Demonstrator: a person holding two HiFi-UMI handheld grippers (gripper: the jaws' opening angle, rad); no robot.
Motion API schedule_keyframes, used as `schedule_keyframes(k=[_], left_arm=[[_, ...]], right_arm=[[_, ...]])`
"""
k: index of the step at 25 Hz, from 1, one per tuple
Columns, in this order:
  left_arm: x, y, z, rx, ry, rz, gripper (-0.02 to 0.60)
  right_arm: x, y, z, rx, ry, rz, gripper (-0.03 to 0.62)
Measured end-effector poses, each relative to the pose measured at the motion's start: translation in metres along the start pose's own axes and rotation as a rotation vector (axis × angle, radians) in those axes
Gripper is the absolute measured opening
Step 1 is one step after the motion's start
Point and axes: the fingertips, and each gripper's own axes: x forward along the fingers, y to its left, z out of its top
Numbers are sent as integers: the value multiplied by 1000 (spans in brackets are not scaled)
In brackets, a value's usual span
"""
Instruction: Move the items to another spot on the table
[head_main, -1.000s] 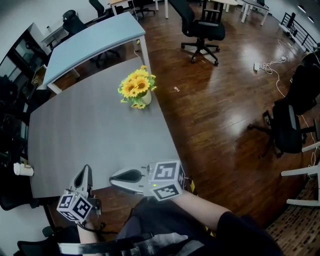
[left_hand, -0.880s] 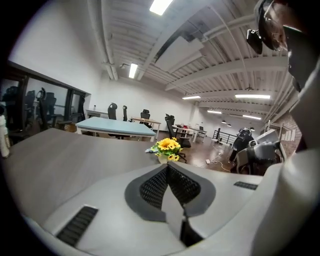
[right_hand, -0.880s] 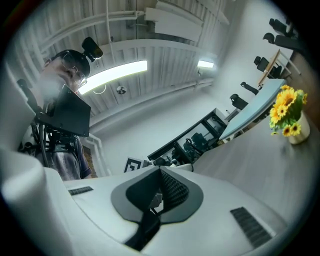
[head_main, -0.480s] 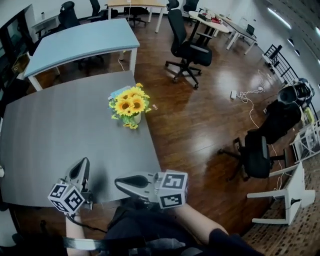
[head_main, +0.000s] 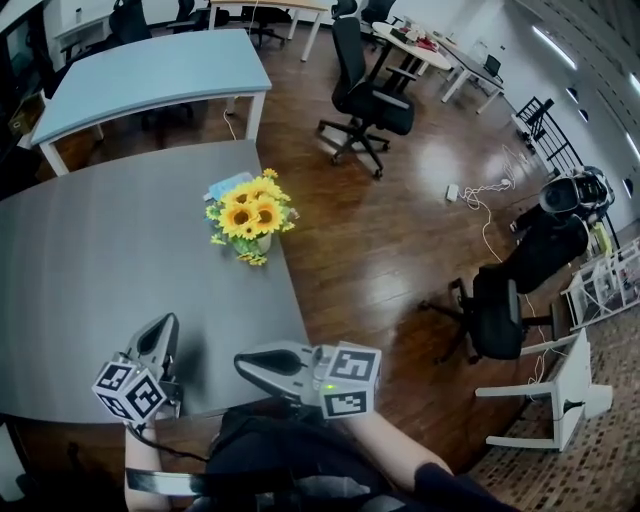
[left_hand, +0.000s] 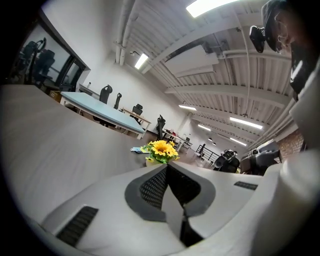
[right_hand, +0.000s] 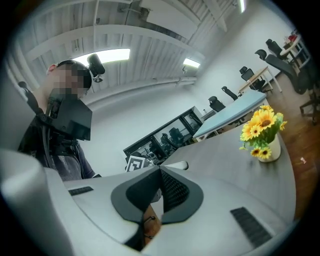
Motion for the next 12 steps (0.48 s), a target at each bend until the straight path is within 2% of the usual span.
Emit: schedule_keyframes(k=[8,12], left_arm=[[15,-23,-4,-8,-23,75,21],[24,-50,2,26,-54,183,21]], right_arm=[[-24,-25,3,-9,7,105,-20],[-56,-34,9,-7,-3,203,-20]])
